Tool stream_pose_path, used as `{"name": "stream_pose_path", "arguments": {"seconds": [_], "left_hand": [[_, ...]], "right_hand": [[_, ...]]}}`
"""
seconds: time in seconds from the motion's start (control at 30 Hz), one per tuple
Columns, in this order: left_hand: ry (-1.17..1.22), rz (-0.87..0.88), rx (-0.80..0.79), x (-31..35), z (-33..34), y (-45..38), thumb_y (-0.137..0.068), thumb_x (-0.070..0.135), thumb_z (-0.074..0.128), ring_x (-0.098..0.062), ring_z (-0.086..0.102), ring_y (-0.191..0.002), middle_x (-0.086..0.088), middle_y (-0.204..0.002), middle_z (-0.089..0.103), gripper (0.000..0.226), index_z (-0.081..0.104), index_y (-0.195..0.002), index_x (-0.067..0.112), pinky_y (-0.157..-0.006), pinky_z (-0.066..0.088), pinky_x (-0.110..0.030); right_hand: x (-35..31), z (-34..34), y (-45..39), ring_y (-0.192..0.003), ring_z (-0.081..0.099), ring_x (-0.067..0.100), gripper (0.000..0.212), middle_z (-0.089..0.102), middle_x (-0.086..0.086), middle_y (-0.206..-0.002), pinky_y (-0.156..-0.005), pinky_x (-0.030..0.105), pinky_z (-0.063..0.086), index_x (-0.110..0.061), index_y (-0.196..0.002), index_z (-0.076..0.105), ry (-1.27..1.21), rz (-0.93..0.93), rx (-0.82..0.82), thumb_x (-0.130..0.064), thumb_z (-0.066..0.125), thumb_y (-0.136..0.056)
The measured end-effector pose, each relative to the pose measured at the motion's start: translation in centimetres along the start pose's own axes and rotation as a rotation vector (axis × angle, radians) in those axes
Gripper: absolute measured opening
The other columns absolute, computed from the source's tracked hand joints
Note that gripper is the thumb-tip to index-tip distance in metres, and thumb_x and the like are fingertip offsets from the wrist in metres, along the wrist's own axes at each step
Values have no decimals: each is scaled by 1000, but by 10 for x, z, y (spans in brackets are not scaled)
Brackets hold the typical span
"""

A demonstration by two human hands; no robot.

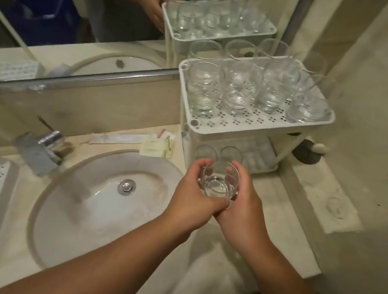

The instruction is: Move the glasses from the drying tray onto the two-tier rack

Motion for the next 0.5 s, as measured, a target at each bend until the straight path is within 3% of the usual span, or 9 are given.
{"name": "stream_pose_path", "arguments": {"seconds": [0.23,0.37,0.5], "left_hand": [[-94,-64,-78,-4,59,-44,-57,15,79,-8,58,-112,8,-127,55,85,43,-130,40,-82,59,-28],[-197,-36,-62,3,77,-67,-64,13,81,-3,60,-93,13,-110,53,87,45,-139,37,-66,53,-17],[-217,-34,-60,6,89,-84,-68,20,76,-14,63,-104,9,-118,53,86,42,-145,36,-81,58,-28]], "right_hand": [[51,-40,-28,-116,58,11,94,56,-9,-134,-93,33,52,-39,-143,31,26,69,94,-17,83,-67],[74,-52,-51,-120,56,12,93,53,-8,-138,-93,28,49,-37,-140,33,33,73,128,-17,85,-65],[91,-61,-77,-118,55,15,94,46,-4,-140,-92,28,48,-30,-140,33,90,42,197,-19,86,-63]]}}
Point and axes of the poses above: each hand's wrist, its own y-axis away from the middle knuckle, its own z-axis out of the palm, x = y × z, the point moved 6 cm from there along -y, towards the middle knuckle
